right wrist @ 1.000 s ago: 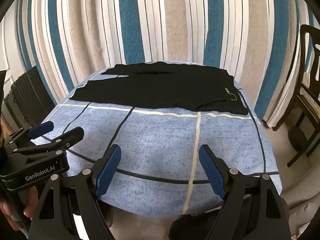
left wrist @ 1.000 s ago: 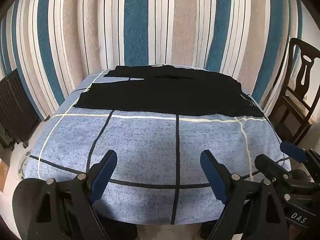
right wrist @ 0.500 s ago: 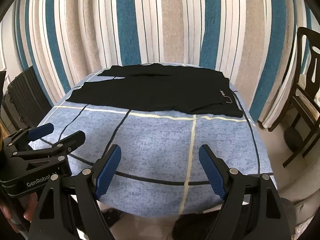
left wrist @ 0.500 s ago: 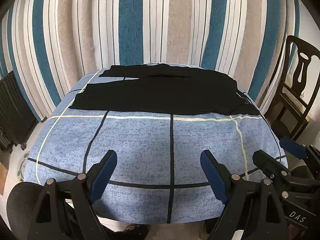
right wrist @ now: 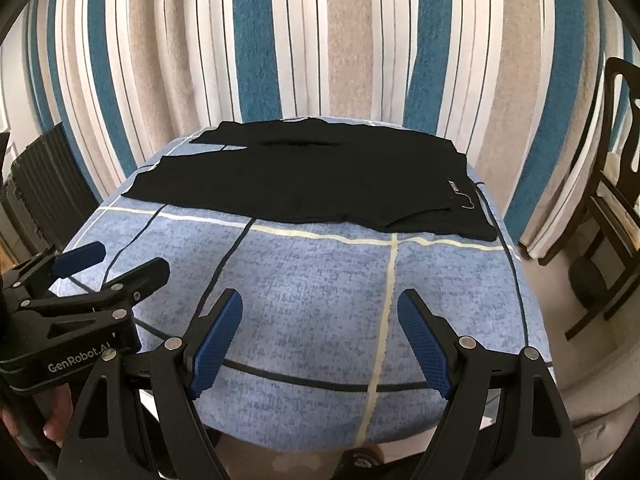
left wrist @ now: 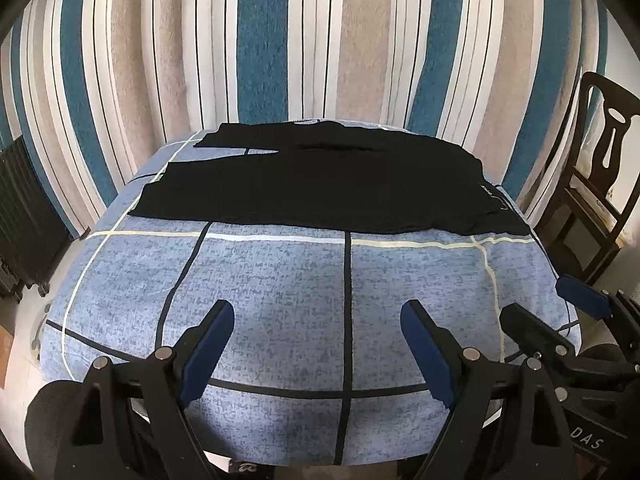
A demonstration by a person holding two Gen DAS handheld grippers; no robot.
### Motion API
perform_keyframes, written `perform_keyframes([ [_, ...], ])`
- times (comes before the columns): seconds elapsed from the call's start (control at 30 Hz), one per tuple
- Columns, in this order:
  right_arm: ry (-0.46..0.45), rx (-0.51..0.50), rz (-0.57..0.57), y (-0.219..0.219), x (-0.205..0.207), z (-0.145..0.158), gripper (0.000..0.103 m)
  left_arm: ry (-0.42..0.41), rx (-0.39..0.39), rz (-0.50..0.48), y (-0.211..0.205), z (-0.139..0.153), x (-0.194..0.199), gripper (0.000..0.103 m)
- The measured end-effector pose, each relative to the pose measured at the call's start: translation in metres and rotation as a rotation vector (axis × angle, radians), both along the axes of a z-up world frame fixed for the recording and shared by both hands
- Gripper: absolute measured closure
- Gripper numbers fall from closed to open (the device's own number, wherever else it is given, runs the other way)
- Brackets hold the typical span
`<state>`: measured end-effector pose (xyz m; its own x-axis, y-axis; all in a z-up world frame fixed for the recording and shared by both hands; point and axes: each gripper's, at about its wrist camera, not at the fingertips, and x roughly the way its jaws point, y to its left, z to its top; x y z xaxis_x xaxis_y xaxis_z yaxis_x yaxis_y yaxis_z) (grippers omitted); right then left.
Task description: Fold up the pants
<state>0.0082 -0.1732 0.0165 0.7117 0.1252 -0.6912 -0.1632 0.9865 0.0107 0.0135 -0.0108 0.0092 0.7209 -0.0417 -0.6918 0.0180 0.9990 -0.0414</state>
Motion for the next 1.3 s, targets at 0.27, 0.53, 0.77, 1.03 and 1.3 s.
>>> perform_keyframes([
  [0.27,-0.007,0.021,-0.005,-0.004,0.01,-0.001,0.023,0.012,-0.002,0.009,0.003,-0.005,0.015,0.016],
  [0.53,0.036,0.026,0.025,-0.001,0.03,-0.016,0.023,0.035,0.004,0.041,0.009,-0.018,0.032,0.016],
  [0.77,0.057,0.061,0.047,0.001,0.045,-0.023,0.023,0.053,0.003,0.075,0.018,-0.025,0.047,0.016],
  [1.03,0.059,0.045,0.045,0.001,0.049,-0.026,0.023,0.071,-0.01,0.067,0.021,-0.033,0.053,0.016],
  [1.3,0.089,0.11,0.059,-0.002,0.052,-0.034,0.023,0.058,0.004,0.071,0.027,-0.029,0.051,0.016],
])
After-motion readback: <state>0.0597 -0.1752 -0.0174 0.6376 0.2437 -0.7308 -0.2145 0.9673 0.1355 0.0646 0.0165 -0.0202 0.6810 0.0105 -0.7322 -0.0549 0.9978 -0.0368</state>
